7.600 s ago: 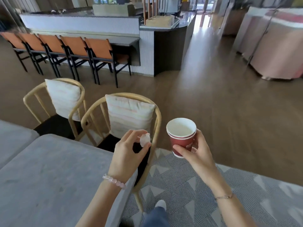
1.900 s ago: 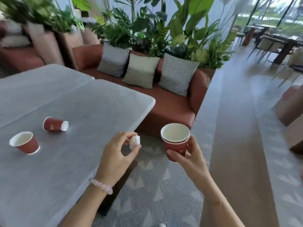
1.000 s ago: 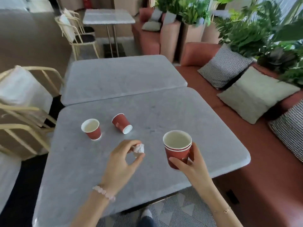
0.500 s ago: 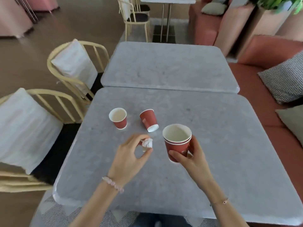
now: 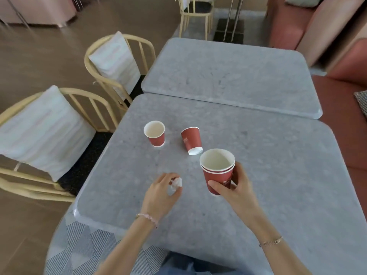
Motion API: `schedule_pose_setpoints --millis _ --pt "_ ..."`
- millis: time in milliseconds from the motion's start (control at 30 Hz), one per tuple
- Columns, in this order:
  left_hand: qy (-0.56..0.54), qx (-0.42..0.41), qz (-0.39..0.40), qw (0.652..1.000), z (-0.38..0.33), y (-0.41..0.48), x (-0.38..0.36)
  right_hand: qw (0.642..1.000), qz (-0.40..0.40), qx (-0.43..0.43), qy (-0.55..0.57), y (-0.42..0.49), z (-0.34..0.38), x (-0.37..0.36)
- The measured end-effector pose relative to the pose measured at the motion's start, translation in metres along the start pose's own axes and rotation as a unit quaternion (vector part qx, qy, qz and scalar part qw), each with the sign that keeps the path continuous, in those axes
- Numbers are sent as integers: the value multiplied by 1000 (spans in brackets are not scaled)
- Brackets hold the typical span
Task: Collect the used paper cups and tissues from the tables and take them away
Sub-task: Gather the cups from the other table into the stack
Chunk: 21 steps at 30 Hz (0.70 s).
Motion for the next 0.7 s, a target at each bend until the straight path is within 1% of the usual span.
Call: schedule_pose_setpoints --millis 67,267,533,700 --pt "14 26 17 999 18 -3 -14 1000 2 -1 -6 1 -3 1" --pt "64 15 74 995 47 -12 -44 1000 -5 -9 -12 1 -9 8" --pt "95 -21 68 993 57 -19 -54 1000 -5 -5 -20 0 -10 12" --pt "97 -21 70 993 57 -19 -53 1000 -3 0 -26 0 -9 9"
Point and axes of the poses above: each hand's wrist, its own y-axis towards the middle knuckle, its own x-axis out of the back of the hand, z = x × y, the point moved 7 cm from there along y, towards the middle knuckle, and after that the axes turned 7 degrees about x, right-handed, at the moved point
